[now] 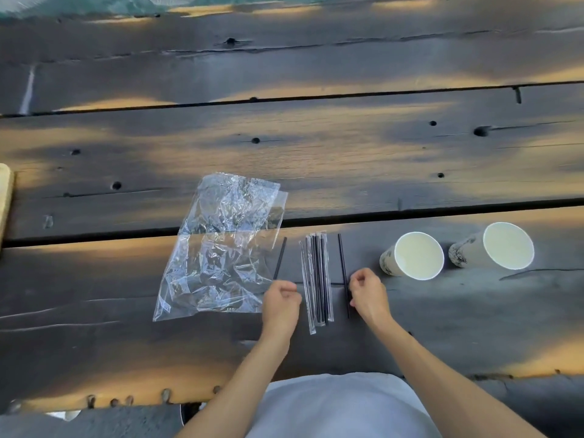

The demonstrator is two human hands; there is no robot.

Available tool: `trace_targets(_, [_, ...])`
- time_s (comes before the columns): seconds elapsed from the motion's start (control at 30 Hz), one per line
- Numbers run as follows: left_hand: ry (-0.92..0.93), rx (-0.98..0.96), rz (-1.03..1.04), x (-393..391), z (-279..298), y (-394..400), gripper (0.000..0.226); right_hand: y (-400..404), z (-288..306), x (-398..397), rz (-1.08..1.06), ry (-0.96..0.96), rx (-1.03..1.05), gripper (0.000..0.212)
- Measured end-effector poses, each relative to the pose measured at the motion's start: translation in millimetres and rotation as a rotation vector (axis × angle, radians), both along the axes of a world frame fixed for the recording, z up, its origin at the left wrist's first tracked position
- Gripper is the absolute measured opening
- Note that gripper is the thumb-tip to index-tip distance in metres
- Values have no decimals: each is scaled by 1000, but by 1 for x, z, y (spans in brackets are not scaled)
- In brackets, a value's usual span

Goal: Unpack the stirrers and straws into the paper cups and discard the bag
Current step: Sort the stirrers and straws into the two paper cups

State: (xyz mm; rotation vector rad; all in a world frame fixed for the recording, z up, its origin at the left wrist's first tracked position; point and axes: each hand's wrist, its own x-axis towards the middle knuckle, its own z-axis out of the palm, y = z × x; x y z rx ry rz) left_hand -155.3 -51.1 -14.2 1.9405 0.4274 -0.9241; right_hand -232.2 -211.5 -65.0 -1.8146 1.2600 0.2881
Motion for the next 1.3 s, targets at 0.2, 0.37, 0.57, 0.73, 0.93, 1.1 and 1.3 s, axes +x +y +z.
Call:
trace_targets(0.2, [-500, 510, -579, 27, -44, -21, 30, -2, 5, -1, -37, -8, 22, 21])
trace_targets(0.37, [-444, 580, -426, 47, -49, -17, 40, -9, 4, -5, -79, -29, 27, 15])
trace_targets(0.57, [-387, 540, -277, 54, -55, -5, 32, -13, 6, -7, -9, 28, -43, 25])
trace_targets(0.73, [-420, 533, -223, 56, -52, -1, 62, -17, 6, -4, -4, 63, -51, 21])
trace_targets(0.93, [-362, 632, -157, 72, -53, 9, 72, -17, 7, -1, 27, 104, -73, 8])
trace_targets(1.1, [-354, 691, -122, 85, -54, 22, 41, -15, 5, -1, 69, 115, -94, 6])
trace_targets(1.3, [-332, 698, -250, 88, -60, 29, 20, -13, 3, -1, 107, 132, -112, 10])
